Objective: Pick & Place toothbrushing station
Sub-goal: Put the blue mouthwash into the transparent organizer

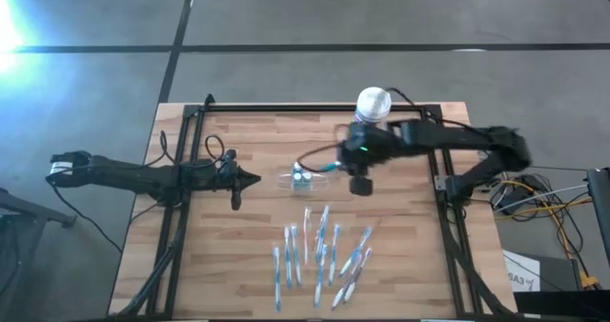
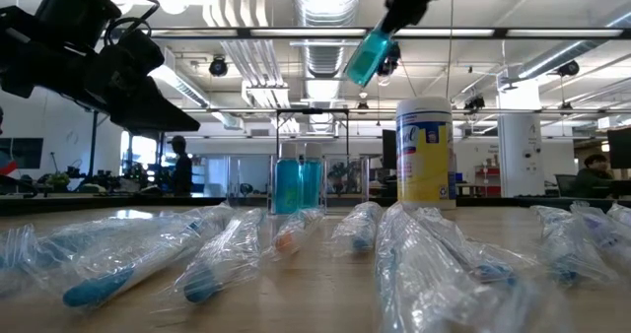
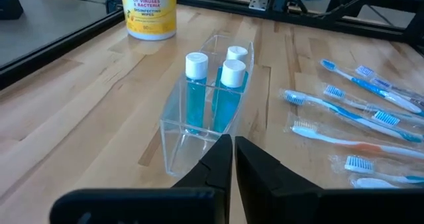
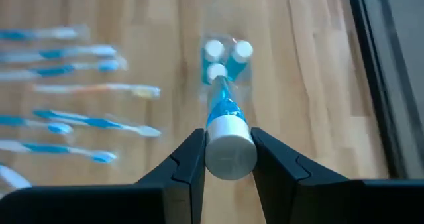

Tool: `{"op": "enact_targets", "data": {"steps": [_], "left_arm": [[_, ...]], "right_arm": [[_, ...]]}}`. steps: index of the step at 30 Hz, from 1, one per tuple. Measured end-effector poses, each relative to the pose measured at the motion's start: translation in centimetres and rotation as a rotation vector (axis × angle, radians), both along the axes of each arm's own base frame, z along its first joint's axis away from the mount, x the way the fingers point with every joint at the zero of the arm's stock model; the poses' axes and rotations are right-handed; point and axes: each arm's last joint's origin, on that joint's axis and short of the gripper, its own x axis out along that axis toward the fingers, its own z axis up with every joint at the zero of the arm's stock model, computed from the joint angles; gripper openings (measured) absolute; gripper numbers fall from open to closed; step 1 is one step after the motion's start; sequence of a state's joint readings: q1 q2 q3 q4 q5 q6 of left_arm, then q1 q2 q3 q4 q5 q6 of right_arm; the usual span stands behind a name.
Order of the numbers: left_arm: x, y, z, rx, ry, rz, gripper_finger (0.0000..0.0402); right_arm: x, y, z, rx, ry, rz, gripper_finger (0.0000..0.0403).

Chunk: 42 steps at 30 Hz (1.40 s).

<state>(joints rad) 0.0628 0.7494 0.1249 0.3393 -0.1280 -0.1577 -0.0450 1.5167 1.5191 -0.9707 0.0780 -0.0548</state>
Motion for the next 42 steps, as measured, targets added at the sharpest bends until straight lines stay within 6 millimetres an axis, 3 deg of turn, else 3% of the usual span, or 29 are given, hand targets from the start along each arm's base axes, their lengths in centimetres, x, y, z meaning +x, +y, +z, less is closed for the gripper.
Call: {"op": "enact_targets", "data": {"steps": [9,18,24,36,42], "left_arm": [[0.0,0.0,-0.1,0.006,0.008,-0.002,0.003],[-0.1,0.0,-0.3,0.005,0.038,-0.002,0.0021],[-0.1,0.0,-0.4,0.005,0.046,-0.003,0.0018],[-0.1,0.0,-0.4,0.005,0.046,-0.003,0.0026],[-0.1,0.0,-0.4,0.005,0.046,-0.003,0.0023]], "right_arm": [[6.9,-2.9,0.2,-0.045,0.231,0.056,0.0091],[11.6,-4.2,-1.6,-0.065,0.358,0.12,0.0091],[11.8,-4.6,-3.0,-0.067,0.377,0.17,0.0091],[12.6,-4.9,-3.3,-0.114,0.31,0.196,0.0091],[12.6,-4.9,-4.6,-0.107,0.351,0.216,0.0091]]}}
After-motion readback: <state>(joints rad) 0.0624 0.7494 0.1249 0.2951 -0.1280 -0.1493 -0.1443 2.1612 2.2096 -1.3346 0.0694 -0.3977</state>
